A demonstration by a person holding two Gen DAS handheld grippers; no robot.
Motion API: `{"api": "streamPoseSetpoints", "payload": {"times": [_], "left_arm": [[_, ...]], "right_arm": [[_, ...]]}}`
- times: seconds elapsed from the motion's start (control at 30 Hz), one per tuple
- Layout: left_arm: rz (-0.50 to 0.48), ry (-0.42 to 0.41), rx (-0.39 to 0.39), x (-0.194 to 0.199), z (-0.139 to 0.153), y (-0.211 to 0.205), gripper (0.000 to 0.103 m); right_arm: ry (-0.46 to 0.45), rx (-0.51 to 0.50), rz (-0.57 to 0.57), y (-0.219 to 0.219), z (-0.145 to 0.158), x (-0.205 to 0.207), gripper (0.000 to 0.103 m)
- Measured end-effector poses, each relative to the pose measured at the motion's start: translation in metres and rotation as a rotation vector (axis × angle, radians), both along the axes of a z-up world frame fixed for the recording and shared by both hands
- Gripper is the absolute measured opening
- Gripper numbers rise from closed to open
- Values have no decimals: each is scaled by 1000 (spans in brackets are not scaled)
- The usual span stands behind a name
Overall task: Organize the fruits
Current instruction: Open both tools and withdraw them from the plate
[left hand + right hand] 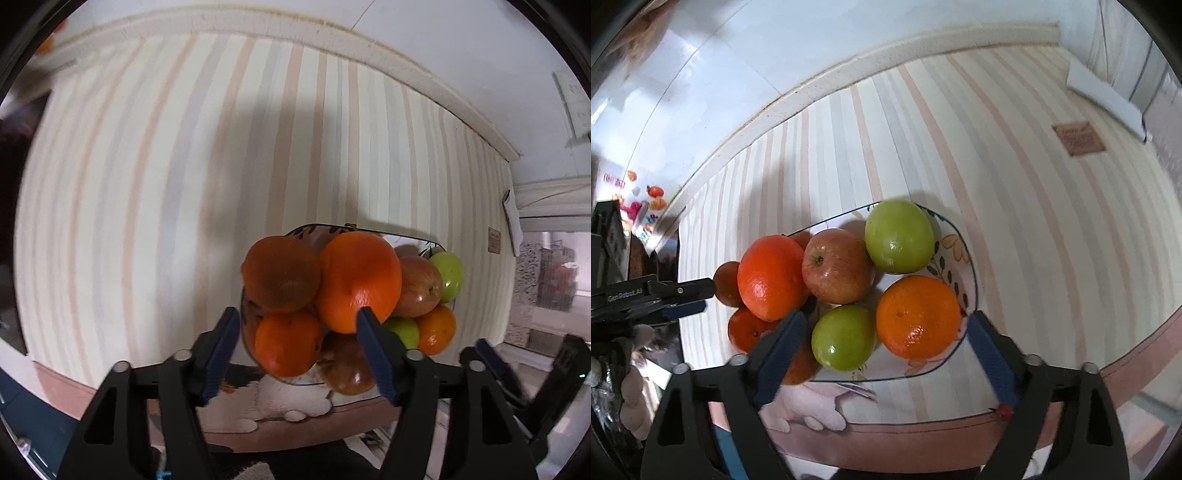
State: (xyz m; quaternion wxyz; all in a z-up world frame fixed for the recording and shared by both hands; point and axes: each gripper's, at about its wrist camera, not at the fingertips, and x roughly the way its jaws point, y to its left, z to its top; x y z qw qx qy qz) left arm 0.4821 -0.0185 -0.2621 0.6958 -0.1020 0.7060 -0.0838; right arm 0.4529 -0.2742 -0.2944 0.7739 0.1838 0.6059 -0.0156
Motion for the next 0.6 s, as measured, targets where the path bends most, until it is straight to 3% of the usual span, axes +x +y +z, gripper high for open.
{"api": "streamPoseSetpoints", "payload": {"times": [0.03,0.1,0.17,0.3,0.6], "left_arm": [[-5,-22,16,-5,5,-1,77],[-27,-87,82,-22,20,-6,78],[-48,-139,135,-37,30,-11,89],[-51,-231,185,-77,51,-22,89],[-39,-329,223,-140,101,-31,89]], "right_arm": [[-11,-30,14,3,7,-2,95],[-30,-72,40,7,18,-7,96],[-56,-109,68,12,32,-16,97],[-94,-139,107,20,57,-37,97],[-193,-170,159,31,118,-89,97]]}}
